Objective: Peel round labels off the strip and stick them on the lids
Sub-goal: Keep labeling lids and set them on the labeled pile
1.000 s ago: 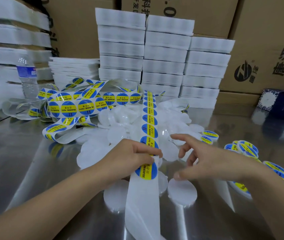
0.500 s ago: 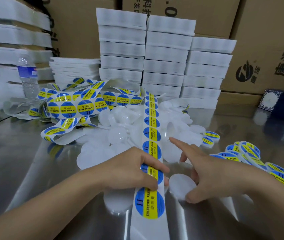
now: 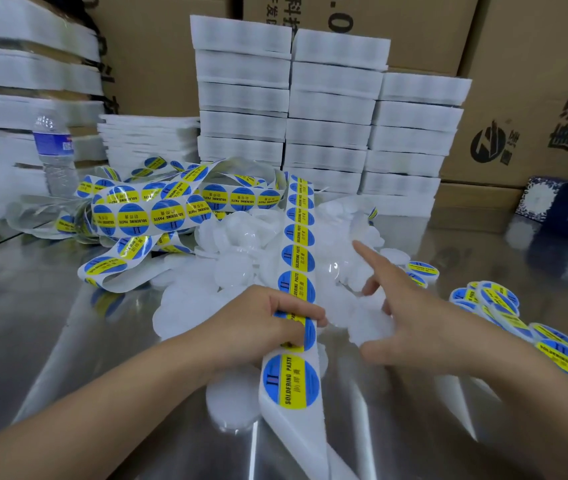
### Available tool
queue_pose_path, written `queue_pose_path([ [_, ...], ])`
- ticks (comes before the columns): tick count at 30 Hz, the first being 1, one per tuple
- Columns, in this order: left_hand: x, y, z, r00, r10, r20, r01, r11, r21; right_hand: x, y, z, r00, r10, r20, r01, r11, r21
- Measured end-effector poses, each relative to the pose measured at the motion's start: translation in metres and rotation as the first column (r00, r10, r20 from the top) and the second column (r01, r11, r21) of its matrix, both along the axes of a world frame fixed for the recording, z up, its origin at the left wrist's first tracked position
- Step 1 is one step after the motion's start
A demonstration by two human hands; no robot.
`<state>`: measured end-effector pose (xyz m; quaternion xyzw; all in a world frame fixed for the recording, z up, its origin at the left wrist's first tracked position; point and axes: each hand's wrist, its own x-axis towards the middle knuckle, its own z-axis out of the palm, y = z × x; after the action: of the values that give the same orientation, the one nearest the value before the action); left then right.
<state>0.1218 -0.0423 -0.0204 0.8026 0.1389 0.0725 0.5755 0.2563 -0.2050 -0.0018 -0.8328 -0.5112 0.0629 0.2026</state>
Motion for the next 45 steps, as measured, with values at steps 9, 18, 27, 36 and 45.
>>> queue_pose_path([
  [9,0.002,0.000,-0.004,0.994,0.102,0.035,-0.100,0.993,-0.062,-0.014,0.013,-0.007,0.987,0.157,-0.025,-0.133,0.903,0.409],
  [18,0.003,0.002,-0.005,0.992,0.115,0.058,-0.105,0.983,-0.149,-0.018,0.015,-0.009,0.962,0.118,0.248,-0.214,0.886,0.412],
  [27,0.004,0.004,-0.007,0.989,0.131,0.075,-0.116,0.977,-0.177,-0.020,0.014,0.015,0.829,0.130,-0.545,0.328,0.677,0.659],
  [36,0.004,0.004,-0.007,0.986,0.149,0.075,-0.133,0.974,-0.183,-0.006,0.012,0.015,0.548,-0.033,-0.836,0.505,0.809,0.300],
  [45,0.004,0.004,-0.006,0.985,0.149,0.082,-0.129,0.970,-0.206,-0.006,0.014,0.013,0.560,-0.067,-0.826,0.494,0.827,0.268],
])
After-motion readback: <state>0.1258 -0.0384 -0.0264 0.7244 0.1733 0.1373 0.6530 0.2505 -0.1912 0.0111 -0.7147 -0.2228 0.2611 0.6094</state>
